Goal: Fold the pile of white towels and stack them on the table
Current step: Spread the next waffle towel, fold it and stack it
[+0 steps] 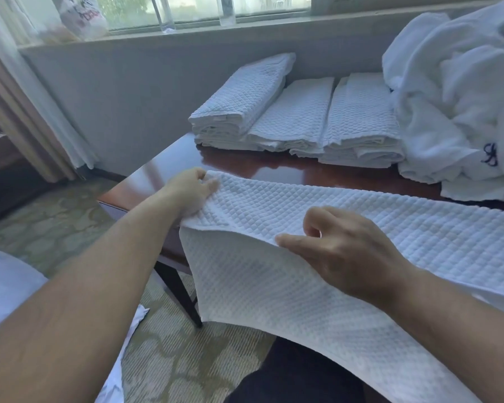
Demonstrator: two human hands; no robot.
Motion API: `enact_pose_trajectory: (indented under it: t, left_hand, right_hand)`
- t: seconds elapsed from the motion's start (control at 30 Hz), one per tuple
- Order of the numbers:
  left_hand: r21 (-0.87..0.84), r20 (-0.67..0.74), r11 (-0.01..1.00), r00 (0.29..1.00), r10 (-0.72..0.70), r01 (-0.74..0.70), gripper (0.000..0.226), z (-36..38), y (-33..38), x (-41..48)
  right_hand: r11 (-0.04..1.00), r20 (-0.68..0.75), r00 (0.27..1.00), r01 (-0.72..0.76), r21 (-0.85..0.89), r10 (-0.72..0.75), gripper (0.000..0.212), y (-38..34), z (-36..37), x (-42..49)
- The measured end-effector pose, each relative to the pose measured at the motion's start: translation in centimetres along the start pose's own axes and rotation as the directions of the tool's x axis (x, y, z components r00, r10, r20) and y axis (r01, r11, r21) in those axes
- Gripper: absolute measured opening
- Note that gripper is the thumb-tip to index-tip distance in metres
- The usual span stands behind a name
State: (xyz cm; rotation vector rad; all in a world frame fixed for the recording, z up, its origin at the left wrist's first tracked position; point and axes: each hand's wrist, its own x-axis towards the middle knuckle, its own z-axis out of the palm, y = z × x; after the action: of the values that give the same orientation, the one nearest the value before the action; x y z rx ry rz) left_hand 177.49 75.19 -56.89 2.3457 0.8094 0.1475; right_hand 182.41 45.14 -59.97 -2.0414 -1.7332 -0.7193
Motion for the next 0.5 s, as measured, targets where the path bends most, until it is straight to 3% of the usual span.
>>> enact_pose_trajectory:
  t: [0.13,0.2,0.3,0.4,0.43,0.5]
  left_hand:
    - [0.206,-0.137,0.976,0.986,0.097,-0.068,0.022,1.1,-0.1,0.1]
    - [0.348,-0.194,0.936,0.974,0.121,-0.047,0.03,1.4,-0.1,-0.3]
    - [0.473,-0.28,0.874,0.922,0.267,-0.11,0.043,2.2,1.1,-1.4]
    - [0.303,-0.101,0.88,0.906,0.41,-0.365,0.04,4.5,3.6,-3.9]
    - [0.274,-0.003,0.866,0.9,0.435,-0.417,0.045,5.8,4.2,-4.7]
    - [0.326,0.167,0.824,0.886,0.432,-0.463,0.062,7.9,4.8,-5.8]
  right_hand:
    - [0.998,0.163,0.985,0.065,-0.003,-0.063,0.014,-0.6,-0.2,0.4]
    - [0.986,0.248,0.965,-0.117,0.12,0.084,0.019,-0.7,-0.6,0.6]
    - [0.822,0.37,0.851,-0.489,0.292,0.374,0.036,0.4,-1.8,0.5]
    - [0.752,0.195,0.771,-0.636,0.173,0.607,0.032,1.9,-2.9,-0.5]
    - [0.725,0.196,0.719,-0.687,0.047,0.667,0.041,2.4,-3.3,-1.0]
    - [0.625,0.355,0.54,-0.757,-0.191,0.763,0.068,3.3,-3.6,-2.4]
